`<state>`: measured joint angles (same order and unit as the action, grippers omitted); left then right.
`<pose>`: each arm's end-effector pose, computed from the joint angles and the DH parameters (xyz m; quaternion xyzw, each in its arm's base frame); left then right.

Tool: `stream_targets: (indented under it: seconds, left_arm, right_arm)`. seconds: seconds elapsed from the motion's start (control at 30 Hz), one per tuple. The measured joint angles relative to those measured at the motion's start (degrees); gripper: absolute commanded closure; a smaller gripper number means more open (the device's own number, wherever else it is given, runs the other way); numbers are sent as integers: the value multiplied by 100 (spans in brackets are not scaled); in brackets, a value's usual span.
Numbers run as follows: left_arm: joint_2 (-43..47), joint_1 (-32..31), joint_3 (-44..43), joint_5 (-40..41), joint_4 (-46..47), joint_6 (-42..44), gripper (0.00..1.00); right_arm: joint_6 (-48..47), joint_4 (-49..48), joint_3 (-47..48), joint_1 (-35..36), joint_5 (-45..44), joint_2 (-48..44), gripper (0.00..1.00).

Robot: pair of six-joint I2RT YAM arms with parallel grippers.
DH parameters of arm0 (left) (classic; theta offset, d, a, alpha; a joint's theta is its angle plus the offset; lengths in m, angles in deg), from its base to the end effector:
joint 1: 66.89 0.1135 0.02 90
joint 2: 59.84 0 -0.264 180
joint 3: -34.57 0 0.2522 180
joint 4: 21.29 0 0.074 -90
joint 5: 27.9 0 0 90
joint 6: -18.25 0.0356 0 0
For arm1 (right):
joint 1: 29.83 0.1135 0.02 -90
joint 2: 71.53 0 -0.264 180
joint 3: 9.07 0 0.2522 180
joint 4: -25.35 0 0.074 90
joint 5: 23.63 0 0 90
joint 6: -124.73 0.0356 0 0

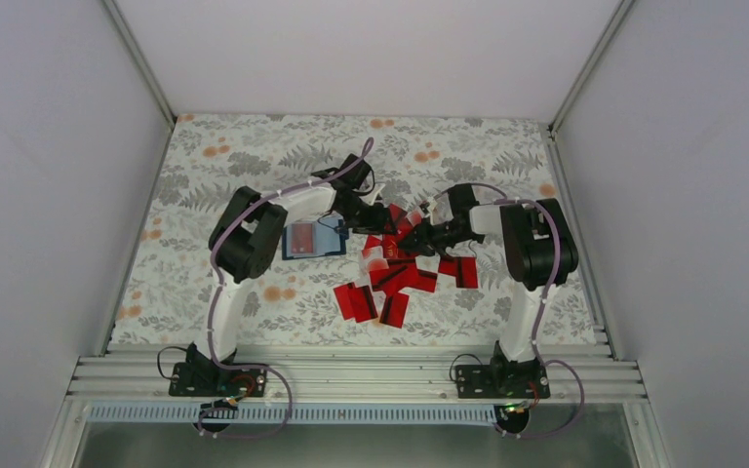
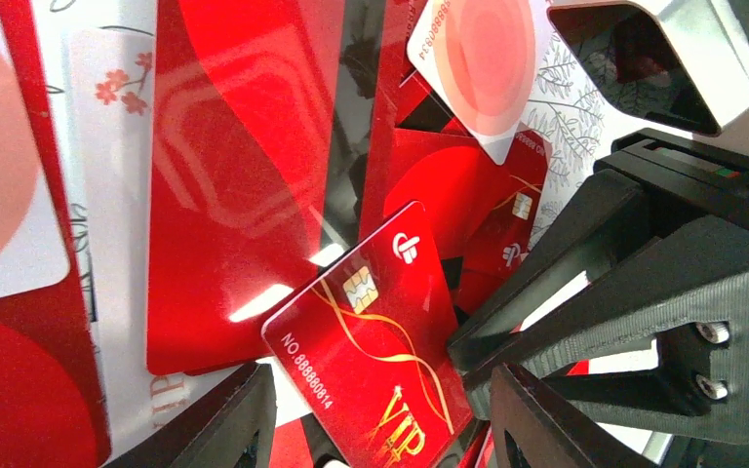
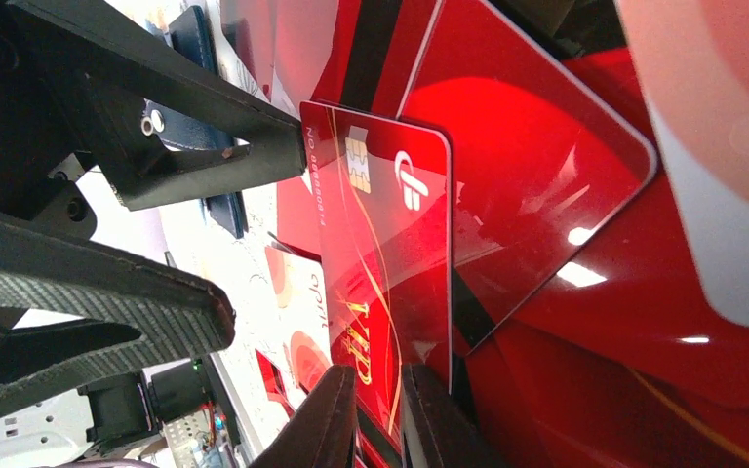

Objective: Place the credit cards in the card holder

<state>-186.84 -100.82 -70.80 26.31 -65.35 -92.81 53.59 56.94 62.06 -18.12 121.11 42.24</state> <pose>0.3665 -0.2716 0.1376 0.1686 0.9172 -0.3590 0.0391 0.3247 0.0970 0.0933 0.0081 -0.8819 -0.4714 0.0025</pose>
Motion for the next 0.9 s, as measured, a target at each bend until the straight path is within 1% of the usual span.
stream_targets:
  seconds: [0.27,0.53,0.9]
  left_arm:
    - [-151,24,-160,-284,-17,-90,44]
    - [-271,96,-149,-815,289,-372,44]
    - [-195,219,468,-1495,1193,-365,47]
  right_arm:
    - [-35,-26,26,-11,127,76,86]
    - [-50,-74,39,-17,245,138,86]
    - [-44,-94,114,-15,365,229,86]
